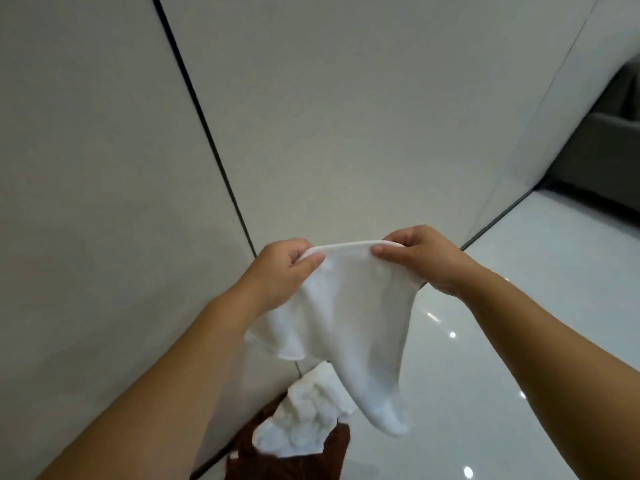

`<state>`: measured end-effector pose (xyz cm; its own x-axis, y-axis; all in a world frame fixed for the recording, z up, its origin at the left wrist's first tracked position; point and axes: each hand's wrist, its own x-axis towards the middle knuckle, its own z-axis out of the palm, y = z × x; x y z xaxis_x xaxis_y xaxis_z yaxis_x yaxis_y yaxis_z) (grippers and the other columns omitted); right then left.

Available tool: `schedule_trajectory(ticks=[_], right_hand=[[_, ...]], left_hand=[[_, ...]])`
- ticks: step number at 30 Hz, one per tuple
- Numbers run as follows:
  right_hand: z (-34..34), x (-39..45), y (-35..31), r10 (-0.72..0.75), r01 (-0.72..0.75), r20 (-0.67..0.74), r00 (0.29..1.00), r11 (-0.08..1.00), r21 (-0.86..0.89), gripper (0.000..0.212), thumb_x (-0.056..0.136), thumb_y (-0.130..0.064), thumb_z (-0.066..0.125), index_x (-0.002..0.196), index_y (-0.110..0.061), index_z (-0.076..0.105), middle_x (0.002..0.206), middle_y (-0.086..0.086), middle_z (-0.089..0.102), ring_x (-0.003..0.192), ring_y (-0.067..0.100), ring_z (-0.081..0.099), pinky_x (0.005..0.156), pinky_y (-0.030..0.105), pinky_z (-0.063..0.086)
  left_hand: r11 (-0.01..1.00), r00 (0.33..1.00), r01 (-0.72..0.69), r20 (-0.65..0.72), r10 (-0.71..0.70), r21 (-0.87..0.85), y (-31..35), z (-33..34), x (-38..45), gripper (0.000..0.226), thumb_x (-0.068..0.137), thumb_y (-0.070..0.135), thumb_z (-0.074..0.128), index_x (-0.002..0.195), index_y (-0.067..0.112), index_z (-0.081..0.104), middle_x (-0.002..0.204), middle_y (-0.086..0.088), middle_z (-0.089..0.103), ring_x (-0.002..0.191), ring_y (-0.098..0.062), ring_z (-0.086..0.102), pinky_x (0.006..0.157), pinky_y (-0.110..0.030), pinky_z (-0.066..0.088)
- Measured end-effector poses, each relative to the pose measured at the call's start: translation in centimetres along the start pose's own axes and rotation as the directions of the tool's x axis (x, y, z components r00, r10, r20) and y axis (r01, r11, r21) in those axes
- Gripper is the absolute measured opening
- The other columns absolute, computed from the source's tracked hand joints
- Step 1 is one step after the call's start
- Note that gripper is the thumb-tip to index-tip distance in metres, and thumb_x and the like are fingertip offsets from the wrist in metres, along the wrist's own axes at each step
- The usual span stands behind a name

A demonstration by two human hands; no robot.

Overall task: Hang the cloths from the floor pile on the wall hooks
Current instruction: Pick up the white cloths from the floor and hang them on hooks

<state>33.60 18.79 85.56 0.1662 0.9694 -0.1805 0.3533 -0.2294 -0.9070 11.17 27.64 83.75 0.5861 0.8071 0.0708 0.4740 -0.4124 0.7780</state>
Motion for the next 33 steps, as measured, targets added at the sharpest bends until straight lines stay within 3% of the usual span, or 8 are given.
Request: schedule_trajectory(ticks=[6,10,16,21,23,26,30,33], right_hand=[[-3.1,-2.2,-8.8,-0.157,0.161,-0.074,0.985,0.986,0.043,0.020,0.087,-0.024,0.066,0.077,-0.008,0.070,0.069,0.006,0.062,0.063,0.016,0.055,0.061,0.027,0.042],[-3.9,-3.1,-11.7,-0.227,0.232,-0.140,0.964,0.973,0.021,0.015,0.085,-0.022,0.068,0.078,-0.010,0.072,0.071,0.004,0.066,0.063,0.015,0.058,0.063,0.028,0.046],[-4.4,-3.1,-12.8,-0.237,0.223,-0.146,0.960,0.969,-0.106,0.007,0.078,-0.015,0.074,0.074,-0.012,0.070,0.063,0.002,0.058,0.057,0.014,0.050,0.054,0.023,0.041],[-3.6,-2.2,-13.2,-0.266,0.303,-0.255,0.930,0.945,0.119,0.014,0.089,-0.012,0.063,0.089,0.001,0.068,0.083,0.013,0.063,0.080,0.023,0.059,0.083,0.042,0.051],[-2.8,-2.1,-14.3,-0.289,0.359,-0.316,0.904,0.913,0.193,0.014,0.090,-0.013,0.061,0.087,0.000,0.068,0.080,0.013,0.060,0.077,0.023,0.055,0.075,0.041,0.047],[-1.1,-2.1,-16.4,-0.332,0.422,-0.360,0.872,0.881,0.211,0.021,0.091,-0.021,0.060,0.083,-0.005,0.069,0.077,0.008,0.061,0.072,0.019,0.055,0.069,0.035,0.044],[1.2,-2.4,-18.5,-0.430,0.479,-0.321,0.844,0.873,0.088,0.027,0.090,-0.026,0.060,0.083,0.000,0.066,0.071,0.007,0.057,0.066,0.016,0.051,0.062,0.031,0.041],[2.1,-2.9,-18.5,-0.461,0.497,-0.293,0.838,0.866,0.056,0.026,0.089,-0.027,0.060,0.079,-0.004,0.067,0.070,0.007,0.061,0.064,0.015,0.055,0.061,0.031,0.044]], left_hand=[[0.991,0.983,-0.133,-0.127,0.133,0.015,8.1,-6.6,0.6,0.038,0.091,0.028,0.058,0.059,0.014,0.043,0.050,0.012,0.032,0.043,-0.005,0.029,0.043,-0.019,0.025],[0.975,0.963,-0.194,-0.170,0.211,0.110,11.3,-9.4,0.3,0.041,0.092,0.029,0.058,0.066,0.000,0.044,0.055,0.007,0.032,0.046,-0.005,0.029,0.045,-0.021,0.024],[0.950,0.926,-0.231,-0.250,0.281,0.212,13.7,-12.9,0.1,0.039,0.093,0.028,0.056,0.061,0.015,0.038,0.055,0.007,0.031,0.050,-0.010,0.030,0.051,-0.029,0.026],[0.951,0.934,-0.175,-0.263,0.243,0.257,13.6,-14.3,-0.5,0.038,0.093,0.029,0.054,0.061,0.016,0.038,0.055,0.007,0.032,0.050,-0.012,0.030,0.051,-0.028,0.026],[0.960,0.944,-0.126,-0.265,0.194,0.250,13.2,-14.5,-0.8,0.037,0.094,0.031,0.053,0.062,0.016,0.039,0.057,0.006,0.034,0.050,-0.012,0.032,0.051,-0.028,0.027],[0.976,0.958,-0.106,-0.242,0.151,0.191,12.6,-14.4,-1.1,0.030,0.091,0.034,0.058,0.068,0.015,0.051,0.062,0.004,0.045,0.055,-0.011,0.040,0.055,-0.027,0.035],[0.973,0.971,-0.197,-0.160,0.177,-0.123,13.5,-12.9,-1.6,0.005,0.089,0.022,0.063,0.085,0.019,0.063,0.081,0.004,0.065,0.072,-0.008,0.060,0.072,-0.024,0.049],[0.958,0.964,-0.223,-0.185,0.189,-0.182,14.3,-11.8,-1.6,0.014,0.094,0.022,0.055,0.086,0.014,0.064,0.077,0.004,0.065,0.069,-0.007,0.059,0.071,-0.025,0.049]])
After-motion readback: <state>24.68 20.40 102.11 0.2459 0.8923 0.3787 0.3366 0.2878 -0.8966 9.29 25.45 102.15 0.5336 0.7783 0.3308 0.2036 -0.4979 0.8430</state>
